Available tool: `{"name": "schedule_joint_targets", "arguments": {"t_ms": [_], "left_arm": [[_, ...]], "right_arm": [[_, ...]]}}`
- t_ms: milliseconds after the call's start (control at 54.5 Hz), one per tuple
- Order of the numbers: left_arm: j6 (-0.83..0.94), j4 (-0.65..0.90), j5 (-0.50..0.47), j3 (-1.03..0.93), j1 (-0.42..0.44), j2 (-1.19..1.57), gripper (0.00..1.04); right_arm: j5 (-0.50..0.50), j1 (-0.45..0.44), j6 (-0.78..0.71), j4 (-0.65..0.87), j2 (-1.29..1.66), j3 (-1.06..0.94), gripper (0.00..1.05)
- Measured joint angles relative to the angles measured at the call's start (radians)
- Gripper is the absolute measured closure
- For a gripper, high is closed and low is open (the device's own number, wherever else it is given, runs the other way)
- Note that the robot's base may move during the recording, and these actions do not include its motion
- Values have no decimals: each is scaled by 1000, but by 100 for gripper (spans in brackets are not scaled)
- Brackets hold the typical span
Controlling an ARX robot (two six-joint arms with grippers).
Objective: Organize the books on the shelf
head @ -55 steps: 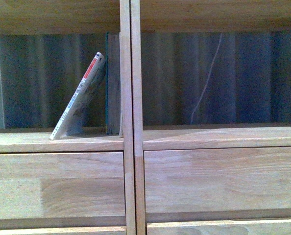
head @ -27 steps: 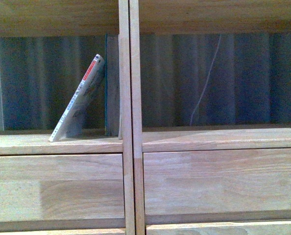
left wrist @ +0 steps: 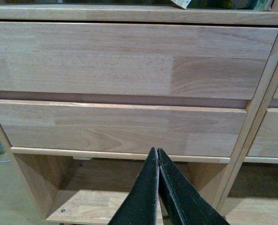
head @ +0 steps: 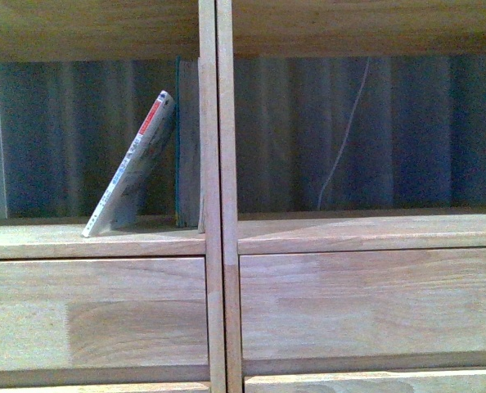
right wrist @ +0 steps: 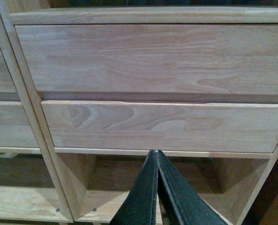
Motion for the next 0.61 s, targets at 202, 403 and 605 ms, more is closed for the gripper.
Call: {"name": "schedule_joint_targets", "arguments": {"t_ms": [202, 403, 605], "left_arm": [[0, -17, 0, -35, 0, -60, 102], [0, -78, 0, -35, 0, -125, 102], [0, -241, 2, -34, 0, -254, 102]], "right_arm": [[2, 0, 0, -145, -183, -30, 102], [2, 0, 0, -147, -187, -30, 102], [2, 0, 0, -147, -187, -30, 102]]}}
